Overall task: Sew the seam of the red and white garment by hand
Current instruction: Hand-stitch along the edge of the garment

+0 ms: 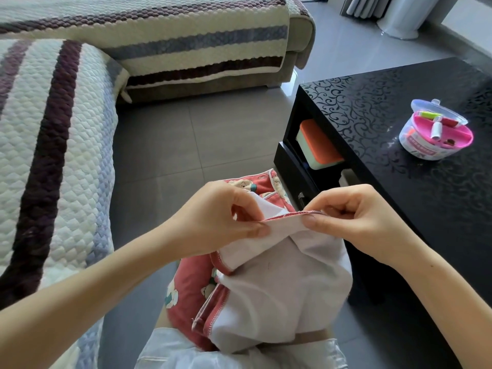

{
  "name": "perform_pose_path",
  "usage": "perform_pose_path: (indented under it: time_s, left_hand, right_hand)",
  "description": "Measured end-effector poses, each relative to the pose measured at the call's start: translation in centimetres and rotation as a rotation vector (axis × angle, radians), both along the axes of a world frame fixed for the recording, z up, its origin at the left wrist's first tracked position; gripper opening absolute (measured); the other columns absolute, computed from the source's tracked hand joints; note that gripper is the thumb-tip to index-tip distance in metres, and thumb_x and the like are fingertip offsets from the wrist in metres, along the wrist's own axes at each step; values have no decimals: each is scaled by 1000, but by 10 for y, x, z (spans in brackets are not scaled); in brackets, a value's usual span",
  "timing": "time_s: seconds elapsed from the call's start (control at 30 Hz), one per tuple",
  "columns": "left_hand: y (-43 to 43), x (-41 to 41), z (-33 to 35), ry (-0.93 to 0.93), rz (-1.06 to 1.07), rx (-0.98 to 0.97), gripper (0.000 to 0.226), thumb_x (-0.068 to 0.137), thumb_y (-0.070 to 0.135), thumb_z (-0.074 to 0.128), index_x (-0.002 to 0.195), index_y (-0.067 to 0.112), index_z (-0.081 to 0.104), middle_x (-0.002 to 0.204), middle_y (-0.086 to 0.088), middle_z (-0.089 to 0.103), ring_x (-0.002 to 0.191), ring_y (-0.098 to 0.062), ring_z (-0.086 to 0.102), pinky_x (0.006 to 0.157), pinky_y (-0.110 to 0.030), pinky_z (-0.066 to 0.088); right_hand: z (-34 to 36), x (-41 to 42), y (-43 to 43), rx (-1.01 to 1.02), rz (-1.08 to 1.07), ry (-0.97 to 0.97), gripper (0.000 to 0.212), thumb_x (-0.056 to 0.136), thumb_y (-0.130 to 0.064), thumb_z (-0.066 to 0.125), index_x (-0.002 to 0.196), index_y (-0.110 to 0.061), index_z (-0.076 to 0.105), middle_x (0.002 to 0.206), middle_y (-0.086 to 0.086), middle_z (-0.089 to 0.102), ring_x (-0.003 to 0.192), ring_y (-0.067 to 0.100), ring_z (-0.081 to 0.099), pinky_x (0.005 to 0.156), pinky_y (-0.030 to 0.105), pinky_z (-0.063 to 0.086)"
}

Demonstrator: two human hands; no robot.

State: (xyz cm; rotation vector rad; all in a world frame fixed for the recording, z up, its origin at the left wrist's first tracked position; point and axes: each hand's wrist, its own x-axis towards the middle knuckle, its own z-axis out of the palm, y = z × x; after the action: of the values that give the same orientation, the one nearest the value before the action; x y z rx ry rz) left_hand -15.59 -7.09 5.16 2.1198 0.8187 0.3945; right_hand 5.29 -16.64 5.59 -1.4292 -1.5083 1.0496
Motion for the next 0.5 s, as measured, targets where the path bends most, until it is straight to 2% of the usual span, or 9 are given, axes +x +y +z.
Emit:
perform_pose_path:
  time_s: [0.1, 0.27, 0.33, 0.4, 0.5]
  left_hand:
    - [-6, 1, -2, -19, 72, 22, 22, 65, 13, 86, 61, 27, 69, 56, 28, 58, 58, 5, 55, 58, -5, 37]
    - [-7, 3, -2, -39, 114, 18, 20, 64, 12, 86, 60, 22, 69, 53, 22, 59, 54, 2, 53, 54, -6, 36]
    - [-7, 2, -2, -57, 115, 12, 19, 64, 12, 86, 60, 20, 69, 54, 14, 61, 54, 0, 53, 55, -7, 36]
    - [-6, 1, -2, -101, 91, -16, 17, 67, 10, 85, 64, 16, 69, 60, 8, 63, 56, -2, 54, 59, -7, 38]
    - [-4, 0, -3, -140, 21, -135, 14, 77, 13, 79, 72, 11, 66, 71, 6, 64, 69, -5, 58, 68, -13, 46]
  right_hand:
    - [1, -1, 1, -31, 0, -5, 9, 73, -21, 72, 76, -13, 74, 69, 32, 56, 63, 24, 47, 59, 33, 36]
    - [5, -4, 2, -51, -15, -16, 13, 75, -23, 77, 75, -11, 74, 68, 33, 54, 60, 24, 44, 55, 28, 35]
    - [5, -4, 2, -70, -32, 12, 14, 74, -24, 74, 73, -10, 73, 69, 35, 52, 61, 25, 44, 57, 33, 33]
    - [3, -5, 2, -83, -61, 58, 16, 74, -23, 70, 71, -7, 70, 67, 33, 54, 61, 27, 45, 57, 37, 31]
    - [2, -7, 2, -85, -114, 98, 16, 74, -22, 68, 69, -7, 68, 60, 20, 54, 58, 27, 40, 49, 31, 25]
